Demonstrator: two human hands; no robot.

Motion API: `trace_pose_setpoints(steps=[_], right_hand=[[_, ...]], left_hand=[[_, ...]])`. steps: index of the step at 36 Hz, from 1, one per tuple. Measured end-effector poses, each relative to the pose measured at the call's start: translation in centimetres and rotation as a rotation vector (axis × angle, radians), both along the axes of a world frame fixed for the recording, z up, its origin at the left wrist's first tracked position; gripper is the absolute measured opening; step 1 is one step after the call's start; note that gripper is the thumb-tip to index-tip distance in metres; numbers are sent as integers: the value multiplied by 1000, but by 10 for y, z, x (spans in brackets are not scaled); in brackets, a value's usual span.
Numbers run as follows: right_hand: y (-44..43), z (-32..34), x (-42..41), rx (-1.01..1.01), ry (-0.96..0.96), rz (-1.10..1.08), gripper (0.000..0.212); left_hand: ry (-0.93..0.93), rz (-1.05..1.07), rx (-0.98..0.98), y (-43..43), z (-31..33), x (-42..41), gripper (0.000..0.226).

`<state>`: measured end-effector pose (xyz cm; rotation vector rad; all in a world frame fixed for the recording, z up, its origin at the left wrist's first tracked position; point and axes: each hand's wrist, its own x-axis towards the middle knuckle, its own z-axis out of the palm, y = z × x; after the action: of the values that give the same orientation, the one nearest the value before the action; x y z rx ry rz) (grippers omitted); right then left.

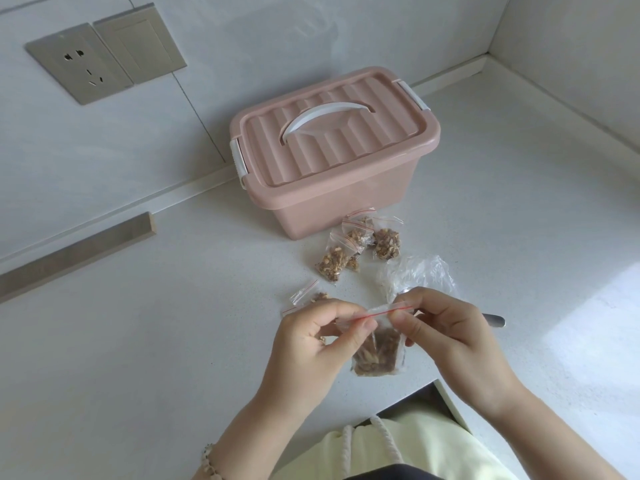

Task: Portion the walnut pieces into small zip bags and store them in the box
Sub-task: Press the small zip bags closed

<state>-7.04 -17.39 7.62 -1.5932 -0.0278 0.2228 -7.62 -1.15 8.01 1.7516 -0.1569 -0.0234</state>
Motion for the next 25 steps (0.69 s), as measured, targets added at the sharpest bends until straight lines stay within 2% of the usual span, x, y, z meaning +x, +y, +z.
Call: trace_pose_setpoints(steps=[7, 11, 15, 18, 21, 25], right_hand=[[2, -3, -2, -81, -79, 33, 8], [3, -4, -3, -136, -142, 56, 18], [4, -3, -4, -286, -302, 63, 9], [4, -3, -4, -334, -422, 61, 10], [1, -4, -3, -356, -444, 45, 11], [-6, -9, -1, -381, -432, 36, 13]], left_hand=[[-35, -26, 90, -1, -4, 0, 16], [-91, -29, 123, 0, -6, -1, 14], [-149, -29, 197, 2, -5, -1, 11], [-206, -46, 244, 5, -2, 1, 7], [-259, -61, 281, 11, -1, 3, 4], [-233, -55, 288, 21, -9, 5, 5]])
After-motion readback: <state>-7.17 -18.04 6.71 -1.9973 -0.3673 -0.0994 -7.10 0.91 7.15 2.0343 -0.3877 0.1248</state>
